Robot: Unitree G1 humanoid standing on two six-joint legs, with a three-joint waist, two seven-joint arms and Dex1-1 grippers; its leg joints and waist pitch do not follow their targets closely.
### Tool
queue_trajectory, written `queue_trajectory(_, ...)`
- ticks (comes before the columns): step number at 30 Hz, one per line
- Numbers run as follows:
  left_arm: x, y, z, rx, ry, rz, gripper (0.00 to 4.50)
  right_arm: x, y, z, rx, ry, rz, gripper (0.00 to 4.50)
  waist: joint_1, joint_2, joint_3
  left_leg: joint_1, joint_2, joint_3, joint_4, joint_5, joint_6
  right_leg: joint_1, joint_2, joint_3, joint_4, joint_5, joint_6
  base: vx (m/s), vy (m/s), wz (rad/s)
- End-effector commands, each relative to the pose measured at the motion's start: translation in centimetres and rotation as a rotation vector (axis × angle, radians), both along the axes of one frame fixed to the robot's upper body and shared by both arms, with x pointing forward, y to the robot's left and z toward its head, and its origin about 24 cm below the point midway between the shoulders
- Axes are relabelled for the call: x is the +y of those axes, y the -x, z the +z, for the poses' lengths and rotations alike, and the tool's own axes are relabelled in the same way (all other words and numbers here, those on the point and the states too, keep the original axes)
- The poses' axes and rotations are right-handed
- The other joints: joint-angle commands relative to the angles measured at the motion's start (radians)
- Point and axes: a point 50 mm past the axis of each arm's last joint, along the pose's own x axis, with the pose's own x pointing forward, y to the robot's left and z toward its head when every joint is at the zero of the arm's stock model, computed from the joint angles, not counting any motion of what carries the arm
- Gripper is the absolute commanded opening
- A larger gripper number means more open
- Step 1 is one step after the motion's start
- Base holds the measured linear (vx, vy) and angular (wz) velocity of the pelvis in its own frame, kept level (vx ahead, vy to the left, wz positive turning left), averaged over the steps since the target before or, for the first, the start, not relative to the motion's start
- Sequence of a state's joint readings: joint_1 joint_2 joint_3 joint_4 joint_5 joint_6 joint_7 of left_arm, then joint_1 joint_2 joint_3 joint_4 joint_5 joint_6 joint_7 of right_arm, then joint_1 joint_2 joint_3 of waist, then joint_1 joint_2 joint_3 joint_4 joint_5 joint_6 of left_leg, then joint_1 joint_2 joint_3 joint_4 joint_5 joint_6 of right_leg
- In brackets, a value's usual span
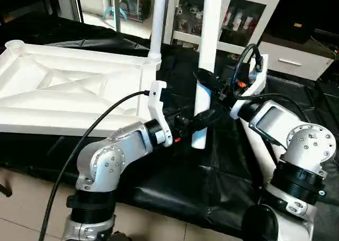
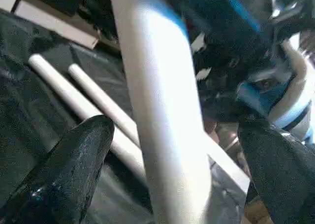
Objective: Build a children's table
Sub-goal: Pick table leg
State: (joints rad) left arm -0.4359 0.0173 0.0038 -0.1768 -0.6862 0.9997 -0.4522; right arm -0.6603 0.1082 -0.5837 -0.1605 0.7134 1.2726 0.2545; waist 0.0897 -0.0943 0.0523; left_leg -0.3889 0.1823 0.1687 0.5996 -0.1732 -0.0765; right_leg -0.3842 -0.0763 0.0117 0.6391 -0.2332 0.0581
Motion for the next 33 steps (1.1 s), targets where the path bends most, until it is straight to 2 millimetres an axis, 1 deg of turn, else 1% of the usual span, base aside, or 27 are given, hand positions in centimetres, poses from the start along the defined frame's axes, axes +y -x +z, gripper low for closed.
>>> queue_trajectory(1,-0.33,0.14,0.29,0.022,0.008,-0.033,4.15,-0.85,0.02,1.03,-0.047,-0.009,-0.064,1.45,0.001,0.021,-0.064,0.031,0.024,-0.003,-0.079,-0.096,-0.109,0.029,-0.027,0.006,-0.068,0.066,-0.094,0.0,0.0,0.0)
queue_trajectory(3,-0.29,0.38,0.24,0.035,0.005,-0.051,4.09,-0.96,-0.05,0.94,-0.041,-0.019,-0.08,1.45,0.002,0.023,-0.064,0.032,0.023,-0.003,-0.079,-0.099,-0.121,0.028,-0.027,0.006,-0.067,0.069,-0.094,0.0,0.0,0.0)
queue_trajectory(4,-0.26,0.59,0.16,0.037,-0.004,-0.065,3.94,-0.94,-0.05,0.91,-0.04,-0.022,-0.085,1.45,0.003,0.026,-0.064,0.032,0.023,-0.004,-0.08,-0.098,-0.124,0.028,-0.025,0.005,-0.067,0.075,-0.09,0.0,0.0,0.0)
queue_trajectory(6,-0.24,0.71,0.12,0.044,-0.002,-0.07,3.7,-0.85,-0.04,0.92,-0.04,-0.029,-0.087,1.45,0.002,0.025,-0.064,0.031,0.022,-0.004,-0.079,-0.093,-0.123,0.03,-0.026,0.006,-0.066,0.089,-0.086,0.0,0.0,0.0)
queue_trajectory(7,-0.18,0.87,0.12,0.045,0.008,-0.075,3.69,-0.69,-0.02,0.93,-0.04,-0.034,-0.087,1.45,0.003,0.027,-0.065,0.031,0.022,-0.004,-0.079,-0.089,-0.121,0.031,-0.026,0.006,-0.066,0.098,-0.087,0.0,0.0,0.0)
queue_trajectory(9,-0.15,0.91,0.12,0.047,0.016,-0.072,3.61,-0.59,-0.02,0.96,-0.039,-0.04,-0.086,1.45,0.003,0.026,-0.065,0.03,0.021,-0.004,-0.078,-0.089,-0.12,0.031,-0.026,0.006,-0.066,0.104,-0.089,0.0,0.0,0.0)
queue_trajectory(11,-0.11,0.99,0.15,0.041,0.01,-0.077,3.3,-0.45,0.01,0.99,-0.037,-0.042,-0.084,1.45,0.002,0.028,-0.064,0.031,0.022,-0.004,-0.079,-0.089,-0.119,0.031,-0.025,0.006,-0.066,0.104,-0.087,0.0,0.0,0.0)
queue_trajectory(14,-0.04,1.08,0.07,0.043,0.004,-0.074,3.29,-0.28,0.15,1.05,-0.039,-0.046,-0.079,1.45,0.002,0.028,-0.064,0.03,0.022,-0.004,-0.079,-0.093,-0.121,0.031,-0.026,0.006,-0.066,0.098,-0.079,0.0,0.0,0.0)
queue_trajectory(17,0.04,1.05,0.07,0.046,0.009,-0.068,2.91,-0.2,0.23,1.14,-0.041,-0.049,-0.077,1.45,0.002,0.028,-0.065,0.032,0.022,-0.004,-0.079,-0.087,-0.121,0.031,-0.025,0.006,-0.066,0.105,-0.072,0.0,0.0,0.0)
queue_trajectory(19,0.06,0.98,0.07,0.046,0.009,-0.062,2.83,-0.2,0.22,1.24,-0.044,-0.051,-0.076,1.45,0.002,0.028,-0.065,0.031,0.021,-0.004,-0.079,-0.093,-0.123,0.032,-0.026,0.006,-0.066,0.101,-0.072,0.0,0.0,0.0)
queue_trajectory(20,0.09,0.95,0.05,0.044,0.006,-0.059,2.71,-0.19,0.23,1.27,-0.044,-0.051,-0.076,1.45,0.002,0.028,-0.065,0.031,0.022,-0.004,-0.079,-0.092,-0.124,0.031,-0.025,0.006,-0.066,0.101,-0.072,0.0,0.0,0.0)
queue_trajectory(21,0.12,0.9,0.02,0.045,0.006,-0.053,2.71,-0.18,0.23,1.28,-0.045,-0.051,-0.076,1.45,0.001,0.031,-0.064,0.032,0.022,-0.004,-0.079,-0.095,-0.126,0.031,-0.025,0.006,-0.066,0.098,-0.071,0.0,0.0,0.0)
queue_trajectory(22,0.14,0.86,0.0,0.045,0.007,-0.048,2.46,-0.17,0.24,1.28,-0.045,-0.051,-0.076,1.45,0.001,0.029,-0.065,0.031,0.021,-0.004,-0.079,-0.095,-0.127,0.032,-0.025,0.006,-0.066,0.098,-0.07,0.0,0.0,0.0)
queue_trajectory(23,0.14,0.86,0.0,0.045,0.007,-0.048,2.44,-0.17,0.24,1.28,-0.045,-0.051,-0.076,1.45,0.002,0.03,-0.064,0.031,0.021,-0.004,-0.079,-0.096,-0.127,0.032,-0.025,0.006,-0.067,0.097,-0.069,0.0,0.0,0.0)
queue_trajectory(24,0.21,0.76,0.05,0.038,0.006,-0.041,2.44,-0.17,0.24,1.3,-0.047,-0.051,-0.075,1.45,0.002,0.033,-0.065,0.031,0.021,-0.005,-0.078,-0.09,-0.129,0.031,-0.025,0.005,-0.066,0.11,-0.068,0.0,0.0,0.0)
queue_trajectory(25,0.21,0.76,0.05,0.038,0.006,-0.041,2.38,-0.17,0.24,1.3,-0.047,-0.051,-0.075,1.45,0.002,0.032,-0.065,0.031,0.021,-0.004,-0.078,-0.09,-0.129,0.031,-0.025,0.005,-0.066,0.111,-0.068,0.0,0.0,0.0)
queue_trajectory(26,0.24,0.71,0.06,0.035,0.005,-0.037,2.18,-0.18,0.24,1.3,-0.047,-0.05,-0.076,1.45,0.002,0.032,-0.066,0.031,0.021,-0.004,-0.077,-0.088,-0.128,0.032,-0.025,0.005,-0.065,0.115,-0.068,0.0,0.0,0.0)
queue_trajectory(27,0.28,0.66,0.09,0.033,0.005,-0.033,2.18,-0.18,0.25,1.32,-0.048,-0.05,-0.076,1.45,0.002,0.032,-0.066,0.03,0.021,-0.004,-0.077,-0.084,-0.127,0.033,-0.024,0.005,-0.065,0.122,-0.069,0.0,0.0,0.0)
queue_trajectory(30,0.39,0.49,0.31,0.023,0.016,-0.026,1.92,-0.14,0.32,1.51,-0.057,-0.051,-0.074,1.45,0.003,0.029,-0.067,0.031,0.021,-0.004,-0.076,-0.079,-0.124,0.034,-0.025,0.005,-0.064,0.13,-0.072,0.0,0.0,0.0)
queue_trajectory(31,0.38,0.5,0.32,0.022,0.016,-0.026,1.92,-0.13,0.34,1.53,-0.058,-0.051,-0.074,1.45,0.003,0.031,-0.067,0.031,0.02,-0.004,-0.076,-0.076,-0.123,0.034,-0.024,0.005,-0.063,0.133,-0.073,0.0,0.0,0.0)
queue_trajectory(32,0.41,0.53,0.27,0.022,0.017,-0.026,1.62,-0.05,0.37,1.59,-0.062,-0.047,-0.072,1.45,0.002,0.028,-0.067,0.031,0.02,-0.004,-0.076,-0.073,-0.122,0.034,-0.024,0.005,-0.063,0.133,-0.072,0.0,0.0,0.0)
queue_trajectory(33,0.41,0.54,0.27,0.021,0.02,-0.027,1.57,-0.03,0.37,1.65,-0.065,-0.044,-0.071,1.45,0.002,0.029,-0.066,0.03,0.02,-0.004,-0.076,-0.075,-0.122,0.034,-0.024,0.005,-0.063,0.13,-0.072,0.0,0.0,0.0)
